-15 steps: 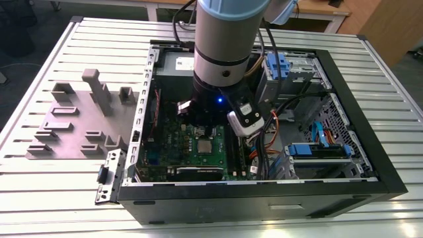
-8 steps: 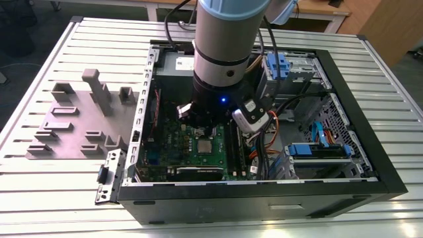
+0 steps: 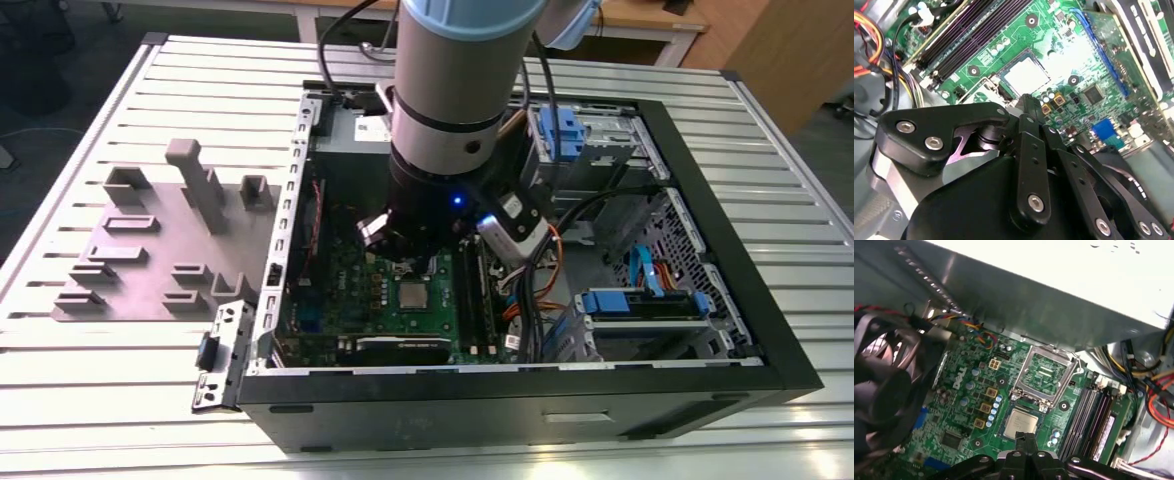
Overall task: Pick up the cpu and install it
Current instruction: 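Close the cpu cover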
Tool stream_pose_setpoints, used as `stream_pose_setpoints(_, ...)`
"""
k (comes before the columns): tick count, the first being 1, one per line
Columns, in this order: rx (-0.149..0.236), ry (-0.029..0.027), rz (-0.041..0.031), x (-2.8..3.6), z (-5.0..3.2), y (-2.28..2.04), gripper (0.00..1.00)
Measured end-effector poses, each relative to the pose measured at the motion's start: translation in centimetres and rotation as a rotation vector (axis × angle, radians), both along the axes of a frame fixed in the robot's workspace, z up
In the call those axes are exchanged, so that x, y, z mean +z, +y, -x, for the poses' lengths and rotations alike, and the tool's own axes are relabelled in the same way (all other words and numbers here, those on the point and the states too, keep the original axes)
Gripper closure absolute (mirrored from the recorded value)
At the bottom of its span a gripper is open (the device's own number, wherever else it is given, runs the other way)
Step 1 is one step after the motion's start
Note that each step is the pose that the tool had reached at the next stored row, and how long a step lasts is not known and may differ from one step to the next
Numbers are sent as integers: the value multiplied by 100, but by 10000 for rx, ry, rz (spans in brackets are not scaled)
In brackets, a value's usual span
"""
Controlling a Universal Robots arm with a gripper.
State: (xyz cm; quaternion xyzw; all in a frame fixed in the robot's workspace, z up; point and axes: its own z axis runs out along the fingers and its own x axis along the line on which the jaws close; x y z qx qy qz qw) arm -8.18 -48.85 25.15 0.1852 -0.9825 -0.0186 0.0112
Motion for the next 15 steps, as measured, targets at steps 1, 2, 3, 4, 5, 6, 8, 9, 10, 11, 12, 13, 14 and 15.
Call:
stream_pose_setpoints(1,155,-1,-1,0,0,0,89)
stream_pose_setpoints(2,309,0,0,0,0,0,89)
stream_pose_setpoints(3,465,-1,-1,-1,0,0,89)
stream_pose_setpoints(4,596,-1,-1,-1,0,0,89)
stream_pose_setpoints(5,734,-1,-2,-1,0,0,89)
stream_pose_setpoints(6,857,-1,-1,-1,0,0,89)
stream_pose_setpoints(8,1110,0,-1,0,0,0,89)
stream_pose_setpoints(9,1223,-1,-1,0,0,0,89)
stream_pose_setpoints(10,1308,0,-1,0,0,1,89)
stream_pose_setpoints(11,1385,0,-1,0,0,2,89)
stream_pose_setpoints(12,1430,0,0,0,0,1,89)
stream_pose_setpoints(13,1441,0,0,0,0,1,89)
stream_pose_setpoints(14,1441,1,0,0,0,1,89)
stream_pose_setpoints(15,1442,0,-1,-1,0,2,89)
